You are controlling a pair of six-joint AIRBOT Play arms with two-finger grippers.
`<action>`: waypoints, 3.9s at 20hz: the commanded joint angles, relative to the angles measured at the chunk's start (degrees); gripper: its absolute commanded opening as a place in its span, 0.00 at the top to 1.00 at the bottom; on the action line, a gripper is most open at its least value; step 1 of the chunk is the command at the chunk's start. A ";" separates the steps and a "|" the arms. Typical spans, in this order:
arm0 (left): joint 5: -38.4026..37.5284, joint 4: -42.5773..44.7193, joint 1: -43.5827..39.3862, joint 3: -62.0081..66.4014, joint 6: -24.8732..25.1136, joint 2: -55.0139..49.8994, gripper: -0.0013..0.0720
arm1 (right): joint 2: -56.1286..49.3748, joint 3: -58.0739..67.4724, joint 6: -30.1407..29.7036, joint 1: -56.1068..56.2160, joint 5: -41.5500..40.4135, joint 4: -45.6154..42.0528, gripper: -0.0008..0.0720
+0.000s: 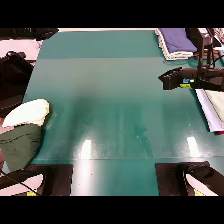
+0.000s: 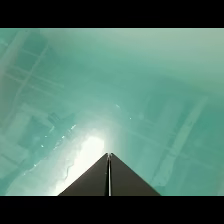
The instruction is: Fold the shirts.
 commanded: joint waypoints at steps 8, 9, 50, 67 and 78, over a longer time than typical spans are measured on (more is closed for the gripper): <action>2.01 0.00 0.02 0.02 0.00 0.00 0.95 | 0.02 -0.02 0.09 0.20 0.07 0.31 0.96; 1.99 0.02 0.02 0.02 0.02 0.00 0.95 | 0.02 0.00 0.09 0.20 0.11 0.31 0.96; -8.72 20.24 -8.22 0.48 -0.63 18.18 0.96 | 0.00 25.38 1.11 -2.08 0.48 -0.26 0.96; -10.75 18.51 -32.72 3.48 -2.91 -14.08 0.15 | -0.13 35.21 1.11 -12.31 11.65 -0.11 0.96; 1.25 -6.69 -15.61 -32.41 -6.54 -14.19 0.16 | -1.05 35.10 1.11 -12.28 11.72 0.28 0.96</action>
